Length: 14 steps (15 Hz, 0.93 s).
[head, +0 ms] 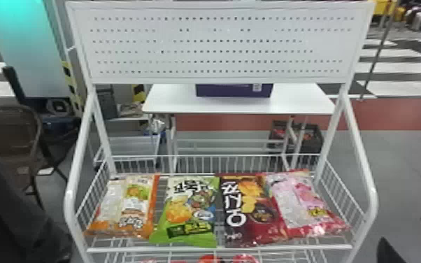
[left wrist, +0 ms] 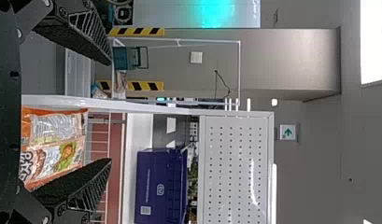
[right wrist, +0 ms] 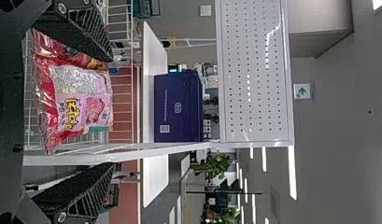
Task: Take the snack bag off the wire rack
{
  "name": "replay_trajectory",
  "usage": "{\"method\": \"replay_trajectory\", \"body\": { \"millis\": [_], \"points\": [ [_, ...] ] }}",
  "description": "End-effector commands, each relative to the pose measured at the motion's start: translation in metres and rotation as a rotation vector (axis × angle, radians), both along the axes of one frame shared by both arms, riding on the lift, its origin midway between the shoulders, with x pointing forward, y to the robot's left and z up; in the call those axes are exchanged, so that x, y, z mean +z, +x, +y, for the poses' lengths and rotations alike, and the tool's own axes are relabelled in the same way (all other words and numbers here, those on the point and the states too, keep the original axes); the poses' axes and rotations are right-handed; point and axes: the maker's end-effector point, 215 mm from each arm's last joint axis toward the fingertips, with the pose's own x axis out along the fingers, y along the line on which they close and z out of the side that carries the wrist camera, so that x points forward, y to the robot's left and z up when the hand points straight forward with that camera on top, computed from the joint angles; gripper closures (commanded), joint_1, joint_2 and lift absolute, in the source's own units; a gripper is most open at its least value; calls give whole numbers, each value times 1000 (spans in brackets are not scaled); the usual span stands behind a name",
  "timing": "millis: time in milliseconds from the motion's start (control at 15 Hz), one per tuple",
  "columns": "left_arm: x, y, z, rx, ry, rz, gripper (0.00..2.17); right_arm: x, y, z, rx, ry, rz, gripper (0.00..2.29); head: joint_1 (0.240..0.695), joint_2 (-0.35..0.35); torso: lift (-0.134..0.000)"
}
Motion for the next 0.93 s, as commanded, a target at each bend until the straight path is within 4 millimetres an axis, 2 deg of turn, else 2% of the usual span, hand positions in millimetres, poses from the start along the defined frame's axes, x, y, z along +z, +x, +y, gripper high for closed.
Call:
{"method": "replay_trajectory", "body": {
  "millis": [0,667,733,867],
  "points": [
    [0,0,-1,0,-1,0,154,0,0,0,2,-2,0,97,499,0,0],
    [2,-2,-5,-4,-3,-1,154,-3,1,1,2,1,3,97,499,0,0],
    [3,-3,-7,-2,-6,-1,154,-5,6,2,4,4,-1,97,499,0,0],
    [3,-6,-15,-11,-1,-1,154,-19,33,20,31,3,19,97,499,0,0]
  ]
}}
